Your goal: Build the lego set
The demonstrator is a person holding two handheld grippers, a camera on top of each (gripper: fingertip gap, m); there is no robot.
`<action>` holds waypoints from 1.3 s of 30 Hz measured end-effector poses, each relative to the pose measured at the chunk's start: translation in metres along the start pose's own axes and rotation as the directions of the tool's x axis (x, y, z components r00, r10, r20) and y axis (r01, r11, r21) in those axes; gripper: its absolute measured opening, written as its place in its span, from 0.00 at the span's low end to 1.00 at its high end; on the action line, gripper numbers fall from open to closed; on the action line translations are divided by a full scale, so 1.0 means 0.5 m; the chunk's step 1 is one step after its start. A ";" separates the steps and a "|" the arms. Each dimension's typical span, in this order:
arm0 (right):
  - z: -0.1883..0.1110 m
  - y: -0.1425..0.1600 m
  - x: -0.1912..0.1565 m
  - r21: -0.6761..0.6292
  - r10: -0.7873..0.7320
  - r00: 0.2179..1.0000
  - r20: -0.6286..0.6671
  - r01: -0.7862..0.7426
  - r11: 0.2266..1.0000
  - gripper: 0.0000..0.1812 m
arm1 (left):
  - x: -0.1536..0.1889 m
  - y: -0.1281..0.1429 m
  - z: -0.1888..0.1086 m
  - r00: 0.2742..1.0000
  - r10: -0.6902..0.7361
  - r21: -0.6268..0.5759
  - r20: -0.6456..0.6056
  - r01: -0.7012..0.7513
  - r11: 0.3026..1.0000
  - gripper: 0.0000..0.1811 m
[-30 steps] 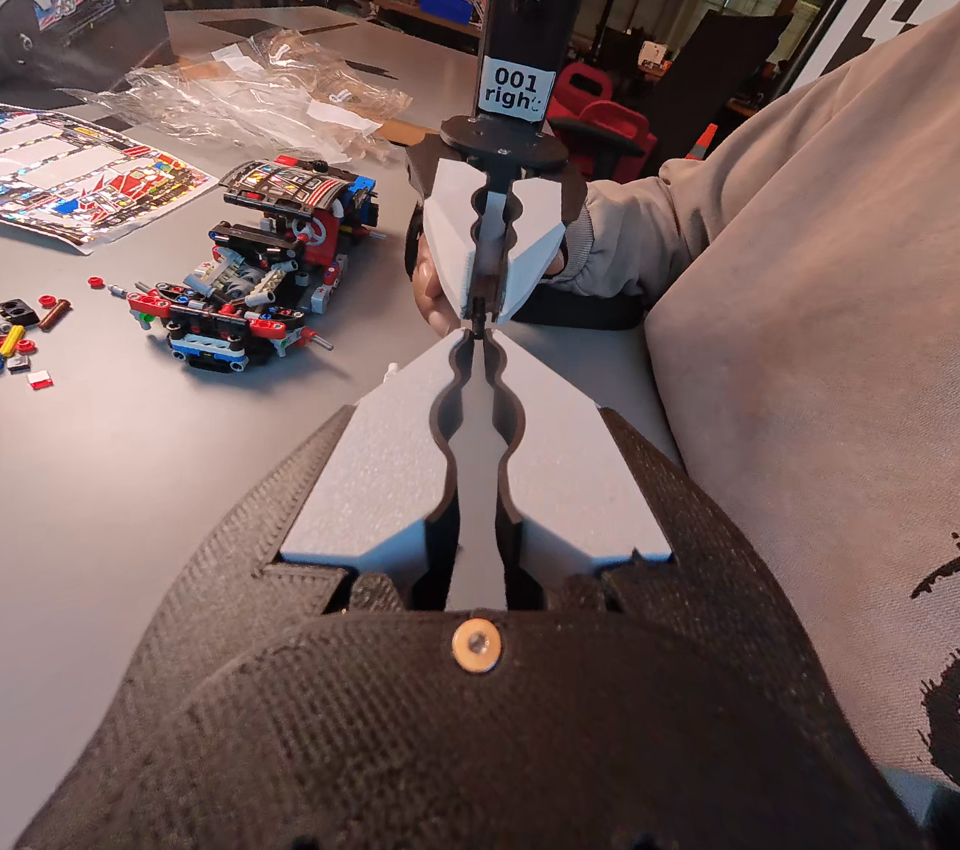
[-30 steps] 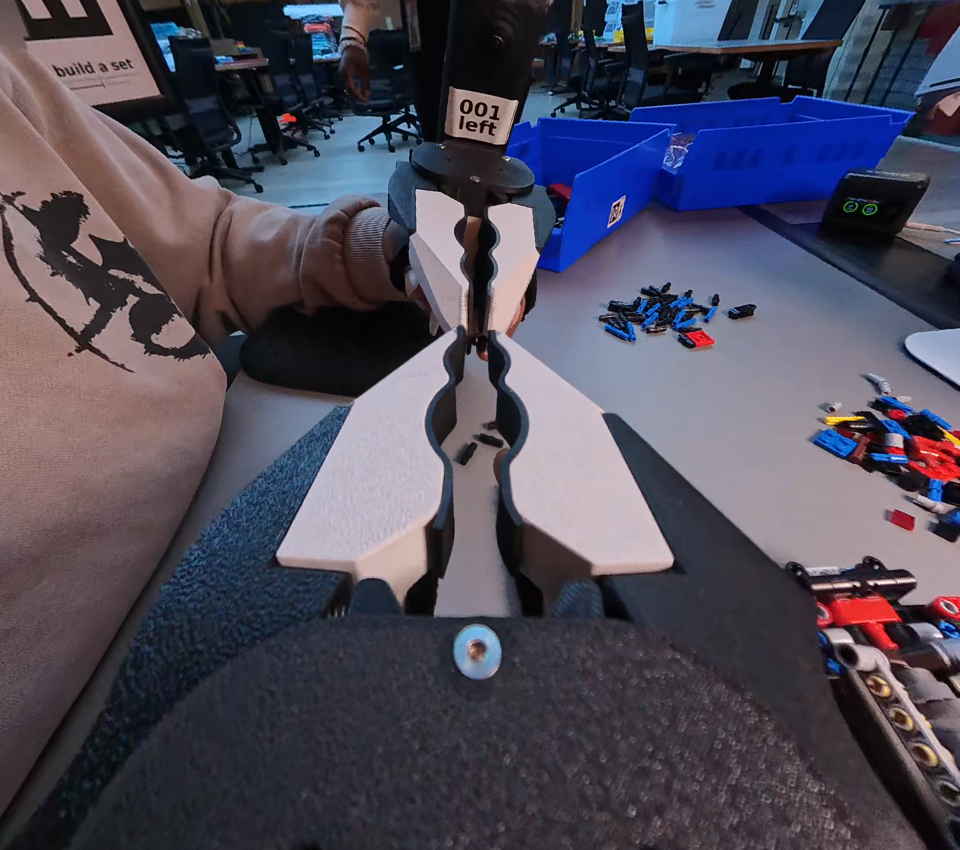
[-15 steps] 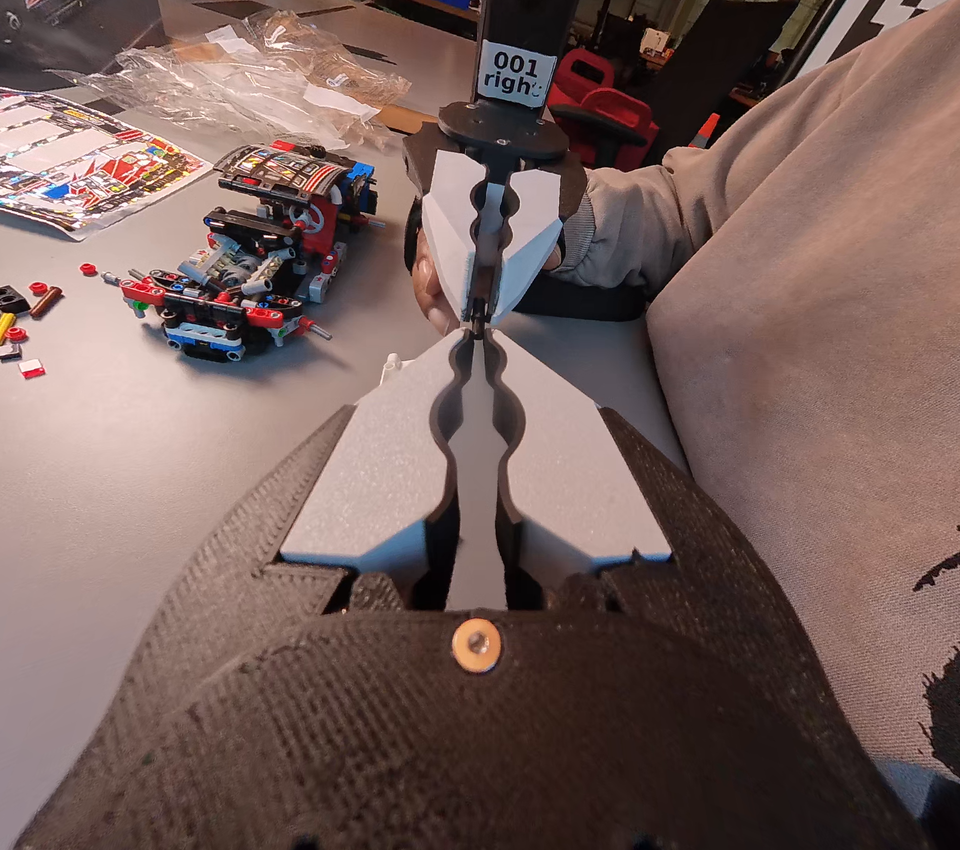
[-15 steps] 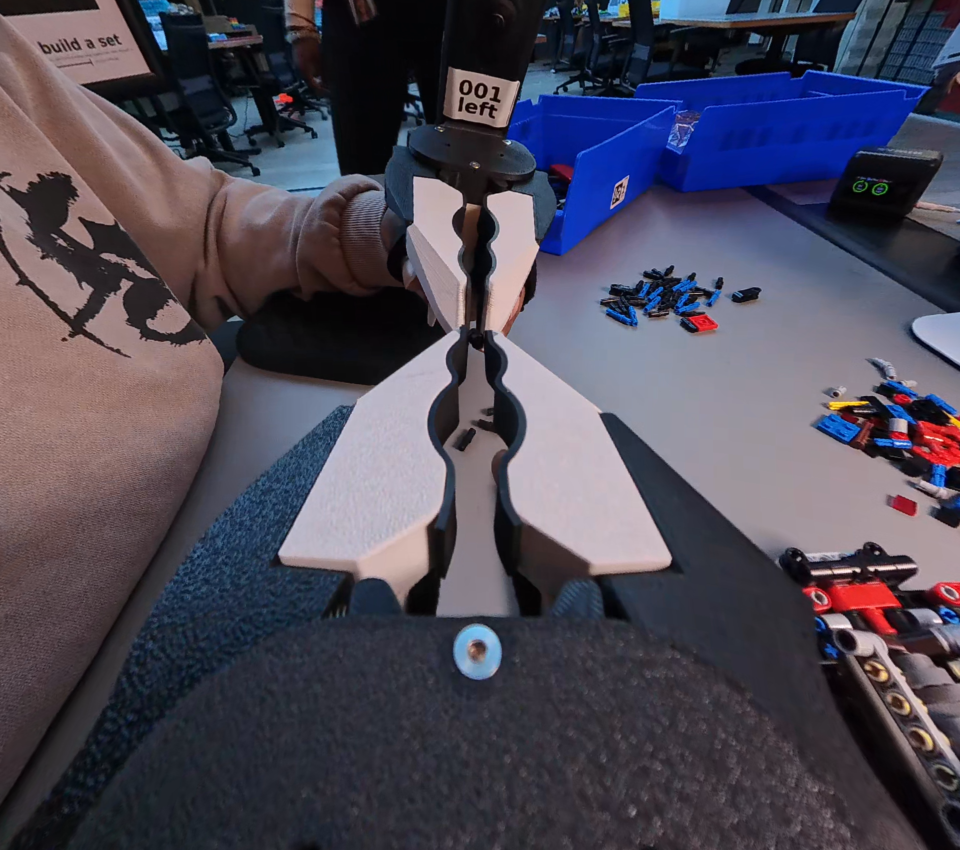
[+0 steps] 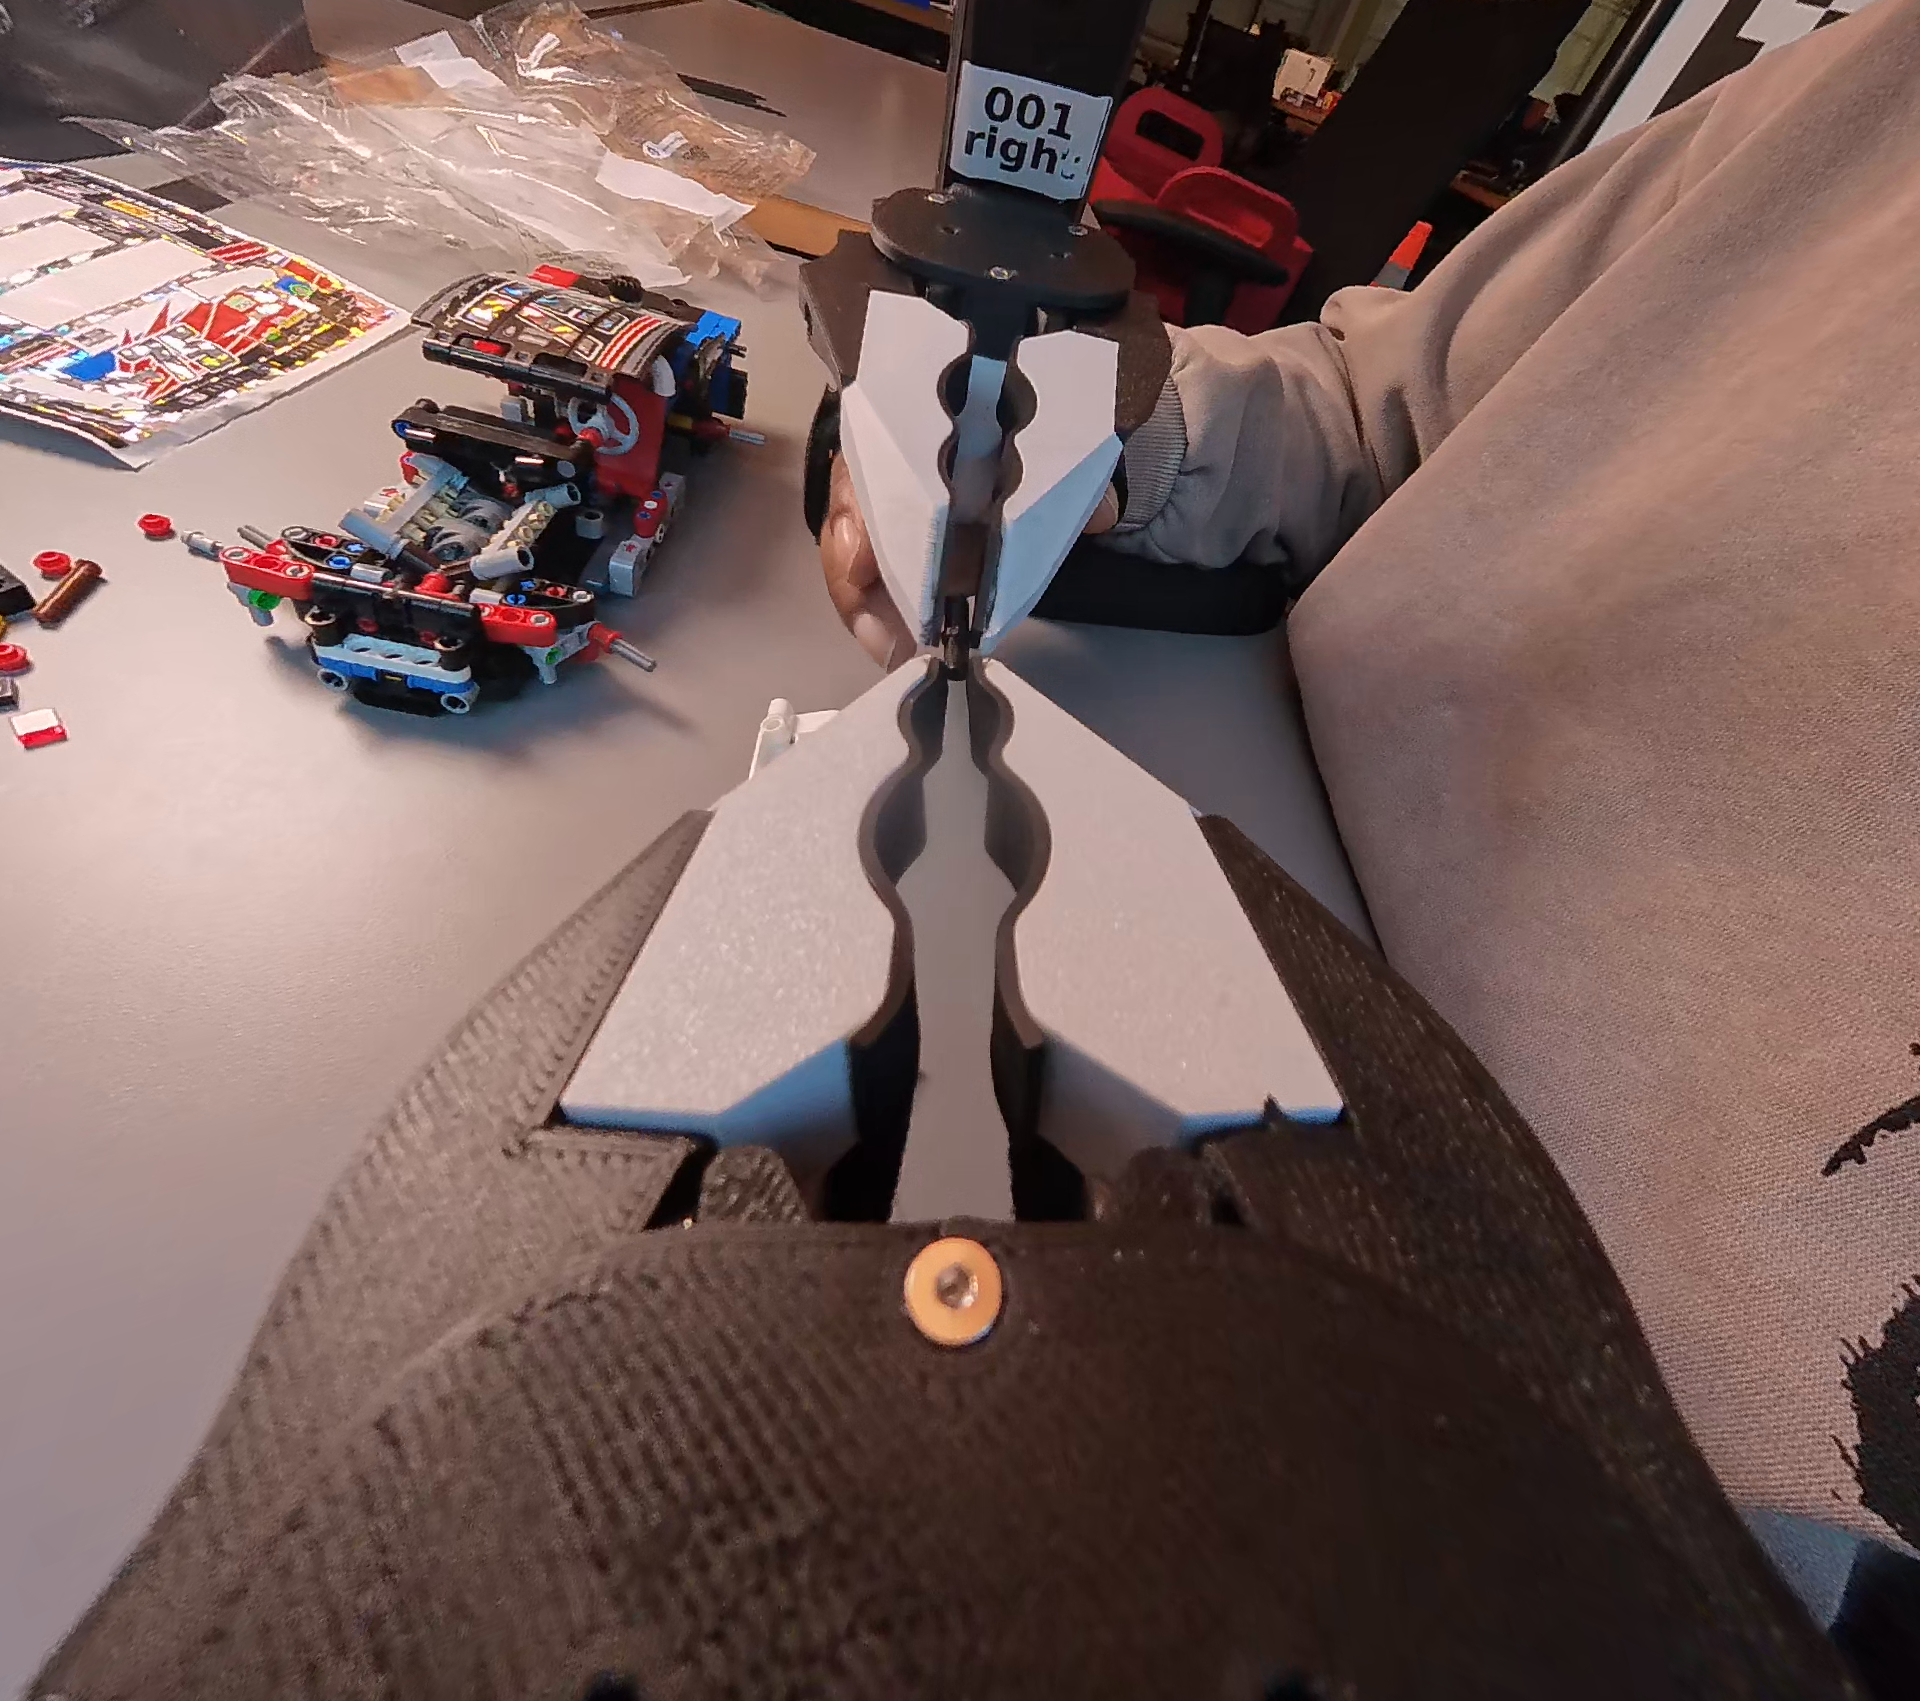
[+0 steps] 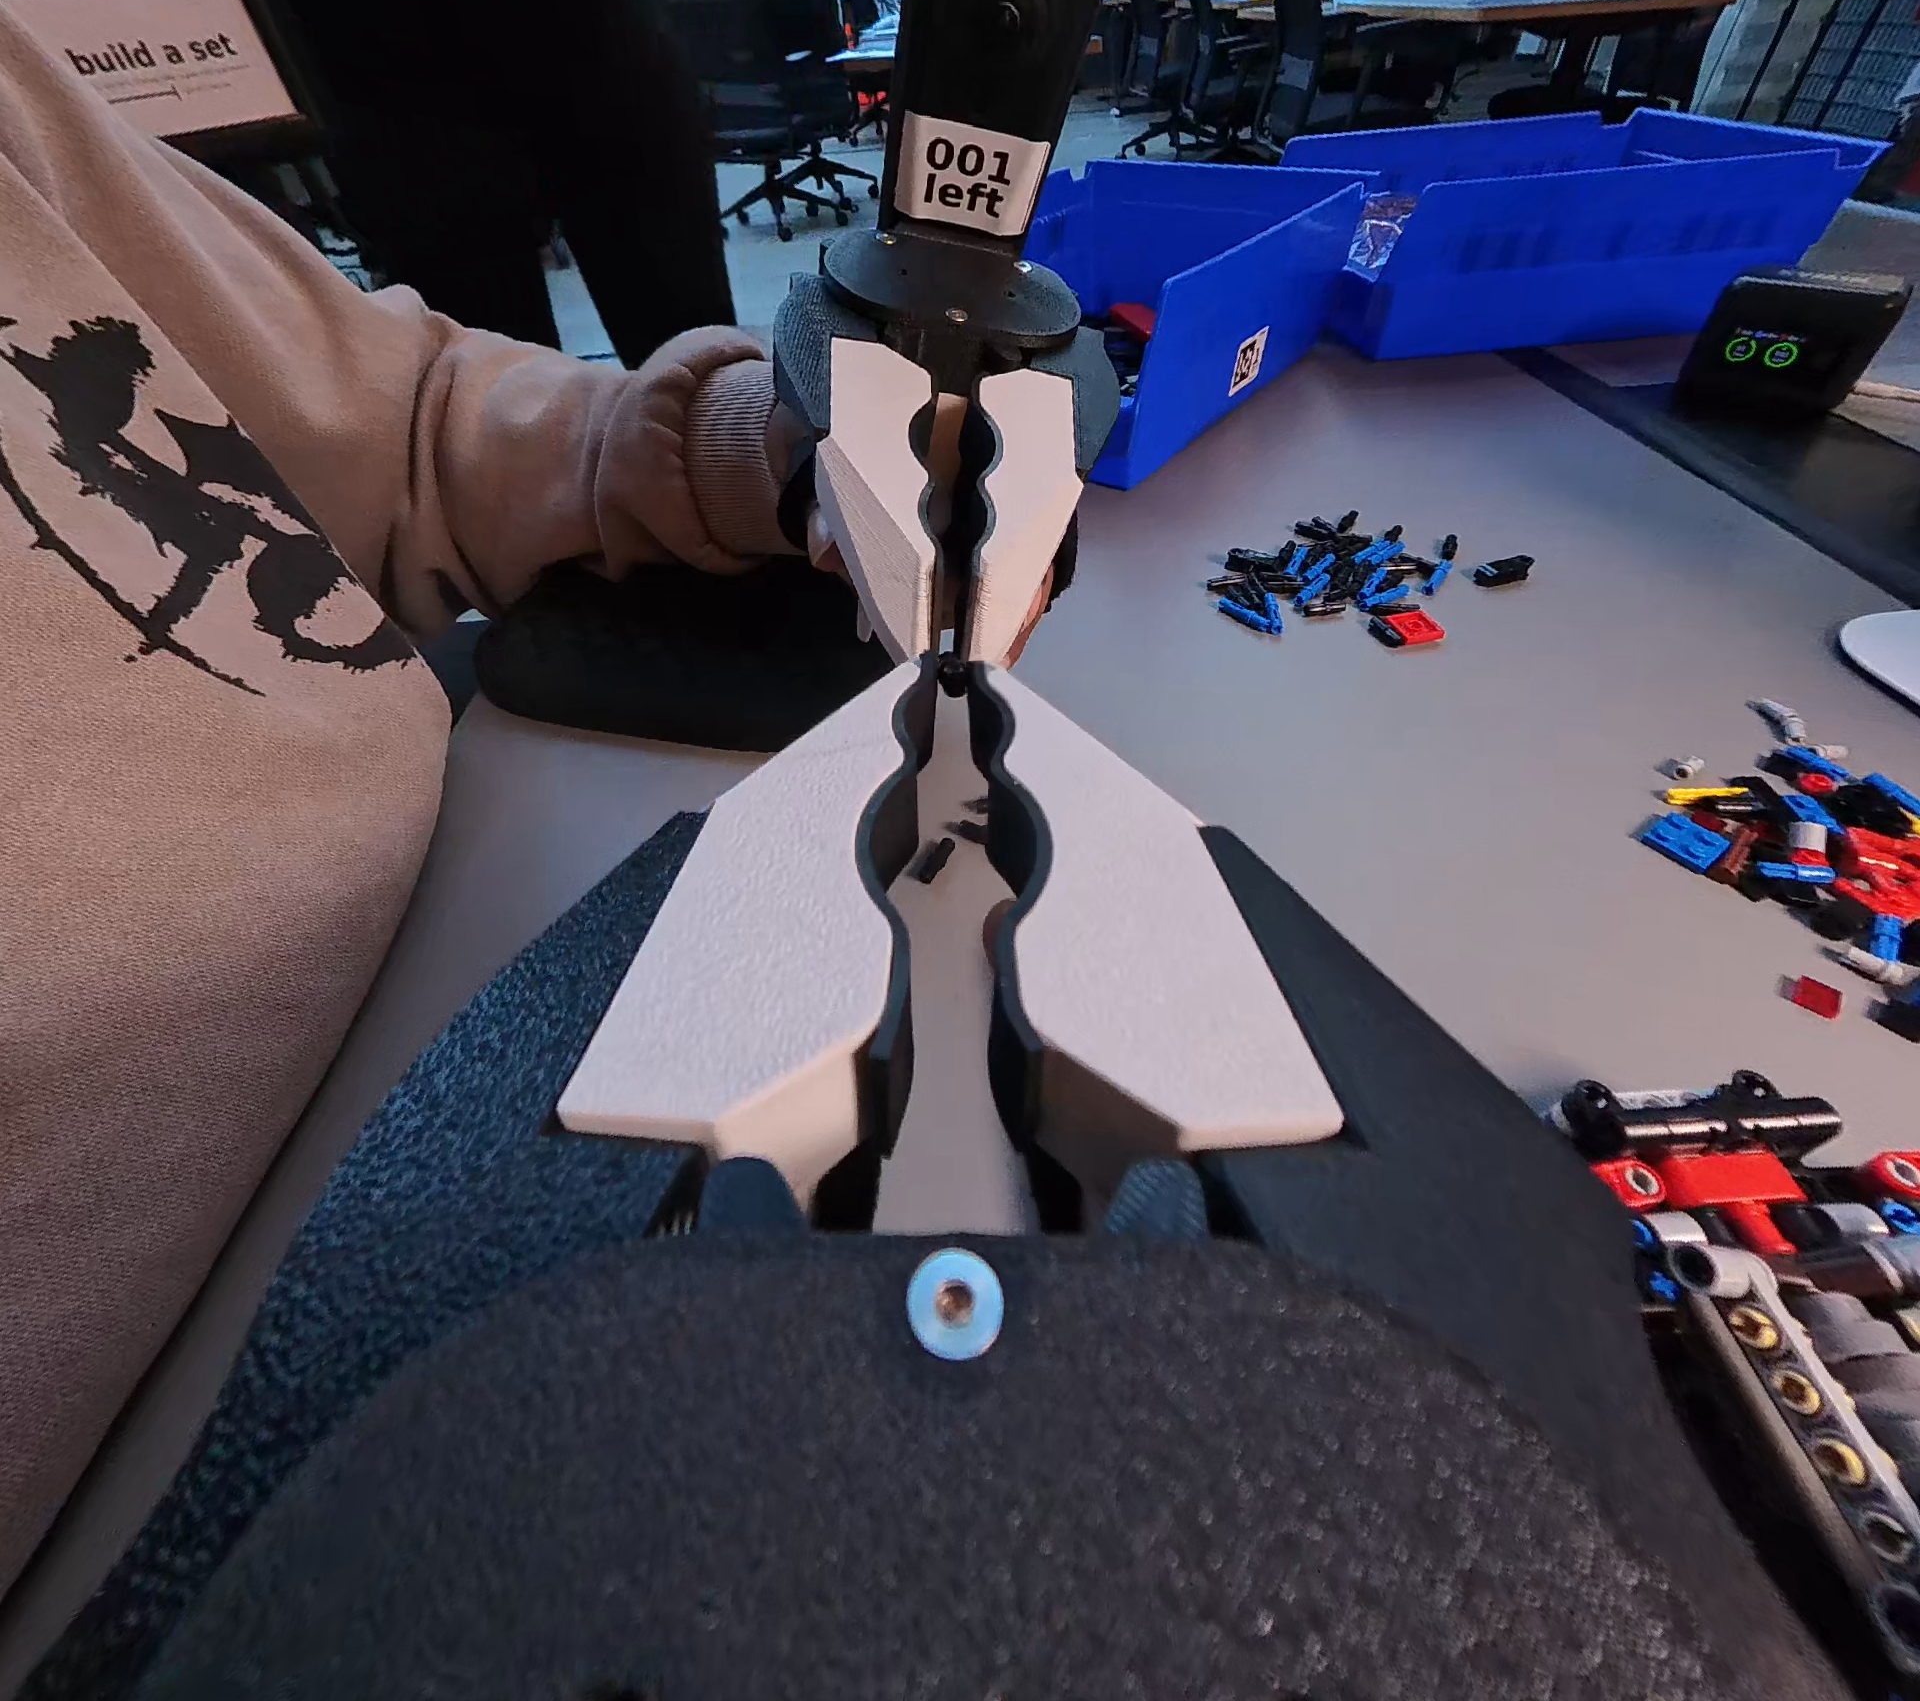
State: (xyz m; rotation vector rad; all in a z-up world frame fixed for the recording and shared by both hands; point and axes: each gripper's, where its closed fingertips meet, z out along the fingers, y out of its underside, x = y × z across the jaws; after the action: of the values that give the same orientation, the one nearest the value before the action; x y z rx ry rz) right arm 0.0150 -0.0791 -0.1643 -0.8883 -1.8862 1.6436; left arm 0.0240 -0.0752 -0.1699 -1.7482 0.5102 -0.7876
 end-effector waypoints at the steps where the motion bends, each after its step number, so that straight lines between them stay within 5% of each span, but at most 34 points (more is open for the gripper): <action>1: 0.000 0.000 0.000 -0.003 -0.002 1.000 0.001 0.002 1.000 0.02 | 0.001 0.000 0.000 1.000 0.001 0.001 -0.001 -0.001 1.000 0.01; 7: -0.004 0.000 0.003 -0.011 0.011 1.000 -0.004 -0.011 1.000 0.01 | -0.005 -0.001 0.002 1.000 0.001 0.015 0.021 -0.001 1.000 0.02; 9: -0.011 0.003 0.016 -0.028 0.008 1.000 -0.029 -0.009 1.000 0.01 | -0.022 0.009 0.000 0.998 0.013 -0.012 0.069 -0.012 1.000 0.10; 12: -0.029 0.011 0.045 -0.085 0.021 0.997 -0.069 -0.027 0.996 0.01 | -0.060 0.057 -0.006 0.986 0.061 -0.152 0.154 -0.037 0.988 0.21; 16: -0.034 0.071 0.076 -0.325 0.010 0.996 -0.085 -0.037 0.945 0.02 | -0.092 0.142 -0.005 0.981 0.086 -0.385 0.175 -0.012 0.923 0.28; 23: 0.002 0.131 0.072 -0.574 0.005 1.000 -0.017 -0.014 0.819 0.02 | -0.099 0.174 0.028 0.969 0.191 -0.522 0.159 -0.082 0.849 0.21; 26: 0.012 0.149 0.075 -0.628 0.034 0.999 -0.002 -0.028 0.778 0.02 | -0.104 0.172 0.031 0.962 0.211 -0.514 0.175 -0.094 0.853 0.13; 39: 0.022 0.182 0.077 -0.746 0.086 0.996 0.019 -0.044 0.665 0.01 | -0.098 0.173 0.031 0.924 0.337 -0.515 0.182 -0.203 0.833 0.13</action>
State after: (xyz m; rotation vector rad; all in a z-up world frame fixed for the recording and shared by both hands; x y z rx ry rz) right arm -0.0045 -0.0522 -0.2580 -1.2300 -2.6485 0.8657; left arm 0.0058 -0.0581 -0.2672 -2.1423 0.8047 -0.2125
